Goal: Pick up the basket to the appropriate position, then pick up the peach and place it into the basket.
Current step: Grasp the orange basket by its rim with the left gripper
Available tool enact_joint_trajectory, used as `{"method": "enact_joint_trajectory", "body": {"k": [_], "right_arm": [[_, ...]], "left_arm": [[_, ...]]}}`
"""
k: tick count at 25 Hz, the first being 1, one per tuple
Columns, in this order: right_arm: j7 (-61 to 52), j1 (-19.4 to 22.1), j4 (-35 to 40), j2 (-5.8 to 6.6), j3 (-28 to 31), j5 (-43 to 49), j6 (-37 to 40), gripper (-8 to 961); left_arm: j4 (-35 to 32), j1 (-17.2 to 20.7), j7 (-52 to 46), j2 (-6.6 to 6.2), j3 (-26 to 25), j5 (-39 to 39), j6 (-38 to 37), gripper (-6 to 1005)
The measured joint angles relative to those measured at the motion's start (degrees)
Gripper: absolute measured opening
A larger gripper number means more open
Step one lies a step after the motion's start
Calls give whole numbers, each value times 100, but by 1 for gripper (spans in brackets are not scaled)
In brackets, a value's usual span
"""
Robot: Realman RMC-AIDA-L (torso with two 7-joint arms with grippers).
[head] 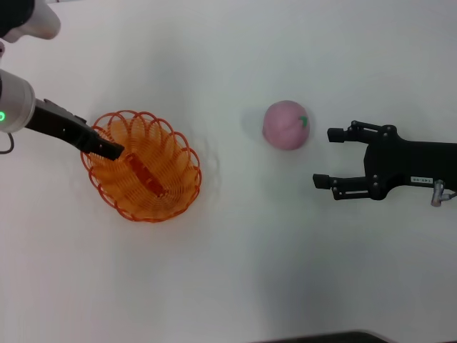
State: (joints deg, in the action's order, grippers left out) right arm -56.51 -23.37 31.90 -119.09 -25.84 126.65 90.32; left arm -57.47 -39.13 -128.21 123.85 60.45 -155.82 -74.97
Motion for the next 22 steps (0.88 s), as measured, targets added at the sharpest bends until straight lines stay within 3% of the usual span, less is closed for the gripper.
{"method": "enact_joint_trajectory", "body": {"k": [19,22], "right_arm": [[-12,5,2,18,0,0,3,930],[-20,10,21,17,0,-1,3,930]], "left_arm": [[-33,2,-72,8,111,-25,61,816],[-22,-4,-73,8,140,-25,62,721]]}}
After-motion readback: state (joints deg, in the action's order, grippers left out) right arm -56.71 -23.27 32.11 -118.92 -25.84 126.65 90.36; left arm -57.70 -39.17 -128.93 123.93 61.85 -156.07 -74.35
